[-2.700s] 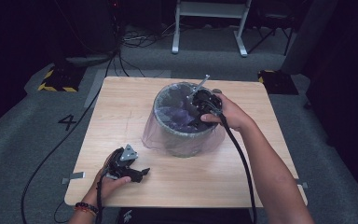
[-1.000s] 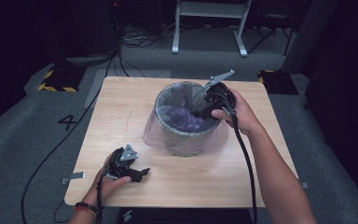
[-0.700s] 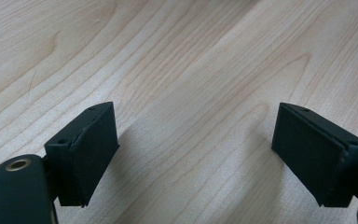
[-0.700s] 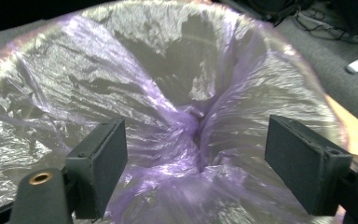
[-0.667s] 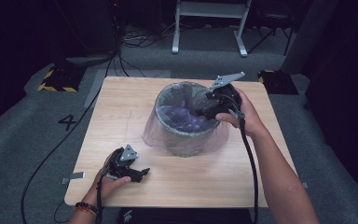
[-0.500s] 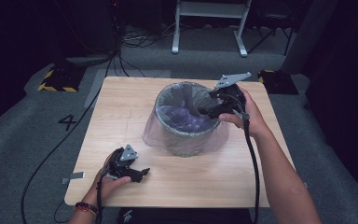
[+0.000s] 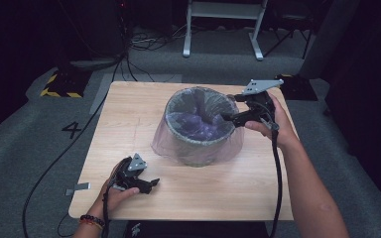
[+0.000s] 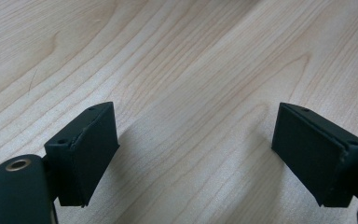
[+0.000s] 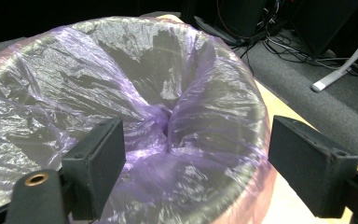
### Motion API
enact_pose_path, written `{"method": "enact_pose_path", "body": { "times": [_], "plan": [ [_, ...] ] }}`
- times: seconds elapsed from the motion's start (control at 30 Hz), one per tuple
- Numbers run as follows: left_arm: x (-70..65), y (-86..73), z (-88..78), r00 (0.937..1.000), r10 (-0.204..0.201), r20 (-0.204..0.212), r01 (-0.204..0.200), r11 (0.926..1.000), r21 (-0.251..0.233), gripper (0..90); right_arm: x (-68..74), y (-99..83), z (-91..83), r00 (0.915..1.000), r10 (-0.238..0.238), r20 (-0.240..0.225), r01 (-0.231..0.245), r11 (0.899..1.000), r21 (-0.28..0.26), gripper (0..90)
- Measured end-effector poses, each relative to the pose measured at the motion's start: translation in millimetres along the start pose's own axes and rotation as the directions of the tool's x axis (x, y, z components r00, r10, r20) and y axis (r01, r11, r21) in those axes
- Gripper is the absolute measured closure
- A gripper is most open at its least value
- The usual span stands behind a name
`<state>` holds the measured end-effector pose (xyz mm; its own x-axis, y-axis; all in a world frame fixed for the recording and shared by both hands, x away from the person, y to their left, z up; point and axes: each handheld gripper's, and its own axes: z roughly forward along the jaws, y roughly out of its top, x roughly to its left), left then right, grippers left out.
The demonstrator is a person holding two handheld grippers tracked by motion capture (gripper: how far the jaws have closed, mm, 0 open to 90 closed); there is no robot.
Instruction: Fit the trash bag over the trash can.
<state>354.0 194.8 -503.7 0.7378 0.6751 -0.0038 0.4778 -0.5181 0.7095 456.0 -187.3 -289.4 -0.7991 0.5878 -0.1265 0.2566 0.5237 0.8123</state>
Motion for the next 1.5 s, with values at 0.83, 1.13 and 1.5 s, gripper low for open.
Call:
{"method": "enact_pose_path", "body": {
  "times": [0.83,1.13,1.5],
  "plan": [
    [0.0,0.0,0.0,1.0000,0.000,-0.001,0.000,1.0000,0.000,14.0,4.5,-25.9,-36.4,0.9965,-0.033,0.077,0.032,0.999,0.011,17.9],
    [0.0,0.0,0.0,1.0000,0.000,-0.001,0.000,1.0000,0.000,14.0,6.4,-41.4,-37.2,0.9963,-0.040,0.077,0.038,0.999,0.027,17.9],
    [0.0,0.0,0.0,1.0000,0.000,-0.001,0.000,1.0000,0.000,14.0,10.9,-57.3,-35.4,0.9930,-0.067,0.097,0.061,0.996,0.066,18.1]
  ]
}}
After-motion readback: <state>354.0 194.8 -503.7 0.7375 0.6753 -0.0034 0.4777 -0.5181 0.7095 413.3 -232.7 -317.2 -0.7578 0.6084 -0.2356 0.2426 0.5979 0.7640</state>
